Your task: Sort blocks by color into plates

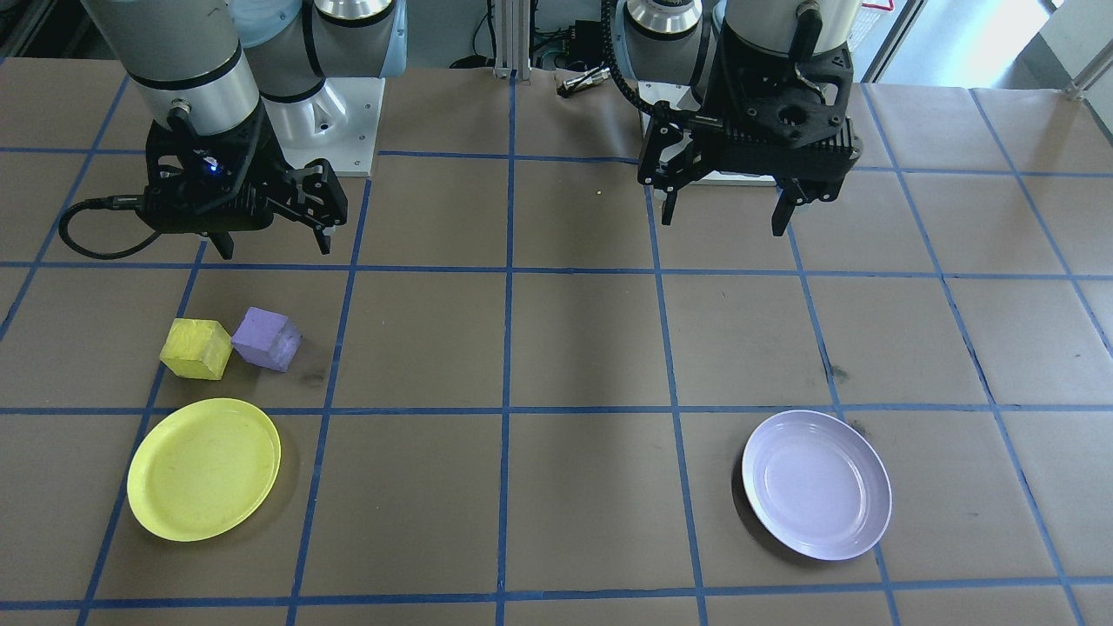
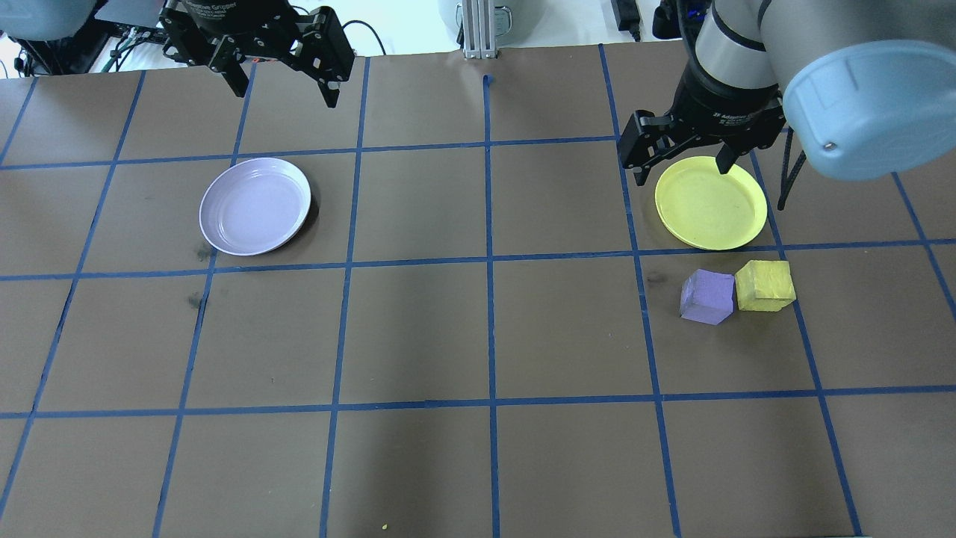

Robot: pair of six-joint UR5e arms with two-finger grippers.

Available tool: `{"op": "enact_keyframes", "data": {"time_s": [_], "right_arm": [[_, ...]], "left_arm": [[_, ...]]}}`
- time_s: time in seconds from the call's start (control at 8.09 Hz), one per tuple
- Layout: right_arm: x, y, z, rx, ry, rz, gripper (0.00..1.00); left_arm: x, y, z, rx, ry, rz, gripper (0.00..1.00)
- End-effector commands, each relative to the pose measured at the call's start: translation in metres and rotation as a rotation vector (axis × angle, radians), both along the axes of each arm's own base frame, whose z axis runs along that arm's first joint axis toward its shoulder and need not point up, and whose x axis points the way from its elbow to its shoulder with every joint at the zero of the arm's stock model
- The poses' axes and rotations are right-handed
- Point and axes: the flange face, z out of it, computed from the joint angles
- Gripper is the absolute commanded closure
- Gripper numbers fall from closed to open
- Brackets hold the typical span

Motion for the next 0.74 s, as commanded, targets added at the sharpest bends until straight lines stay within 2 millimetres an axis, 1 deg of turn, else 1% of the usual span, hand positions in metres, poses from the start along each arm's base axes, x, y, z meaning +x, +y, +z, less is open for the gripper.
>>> {"op": "enact_keyframes", "data": {"time_s": [0.0, 0.12, 0.37, 0.49, 0.62], "right_arm": [[-0.031, -0.019, -0.017, 0.031, 0.005, -0.006, 0.00], [-0.063, -0.025, -0.019, 0.038, 0.008, -0.002, 0.00], [-0.148, -0.033, -0.024, 0.058, 0.004, 0.023, 0.00], [-0.178, -0.031, -0.044, 0.102, -0.010, -0.016, 0.00], [-0.201, -0.026, -0.067, 0.151, -0.030, -0.010, 0.00]], "left_arm": [[0.000, -0.001, -0.002, 0.001, -0.005, 0.002, 0.00], [0.000, -0.002, -0.007, 0.011, -0.004, 0.001, 0.00], [0.000, 0.000, -0.011, 0.018, -0.005, 0.003, 0.00], [0.000, -0.001, -0.010, 0.009, -0.004, 0.003, 0.00], [0.000, -0.001, -0.010, 0.009, -0.003, 0.001, 0.00]]}}
